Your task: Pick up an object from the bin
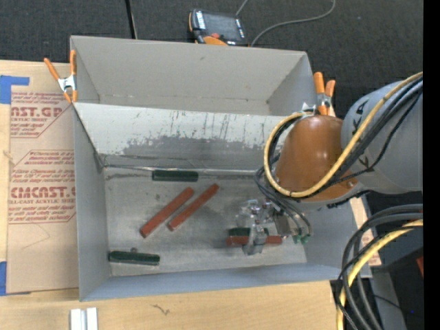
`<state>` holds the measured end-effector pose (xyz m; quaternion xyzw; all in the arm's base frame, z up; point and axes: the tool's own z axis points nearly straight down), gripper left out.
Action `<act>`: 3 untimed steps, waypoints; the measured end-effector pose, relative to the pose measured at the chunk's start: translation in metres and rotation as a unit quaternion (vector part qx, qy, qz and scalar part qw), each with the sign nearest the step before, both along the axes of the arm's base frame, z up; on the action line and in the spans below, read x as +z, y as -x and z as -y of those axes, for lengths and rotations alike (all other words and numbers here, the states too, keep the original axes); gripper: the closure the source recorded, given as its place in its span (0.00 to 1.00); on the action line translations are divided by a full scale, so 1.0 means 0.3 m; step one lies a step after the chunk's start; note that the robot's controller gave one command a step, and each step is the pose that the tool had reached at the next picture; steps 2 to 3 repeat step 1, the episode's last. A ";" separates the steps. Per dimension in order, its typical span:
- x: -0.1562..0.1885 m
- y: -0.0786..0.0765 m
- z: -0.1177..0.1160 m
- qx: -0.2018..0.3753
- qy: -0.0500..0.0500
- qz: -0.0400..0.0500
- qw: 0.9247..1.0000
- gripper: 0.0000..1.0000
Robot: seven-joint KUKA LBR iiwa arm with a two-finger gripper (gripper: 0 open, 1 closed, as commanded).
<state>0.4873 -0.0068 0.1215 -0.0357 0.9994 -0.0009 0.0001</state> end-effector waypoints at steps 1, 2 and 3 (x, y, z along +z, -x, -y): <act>0.392 -0.037 0.071 0.002 0.000 0.005 1.000 1.00; 0.392 -0.037 0.071 0.002 0.000 0.005 1.000 1.00; 0.392 -0.037 0.071 0.002 0.000 0.005 1.000 1.00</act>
Offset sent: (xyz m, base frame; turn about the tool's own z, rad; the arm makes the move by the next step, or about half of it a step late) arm 0.0093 -0.0208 0.1137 -0.0053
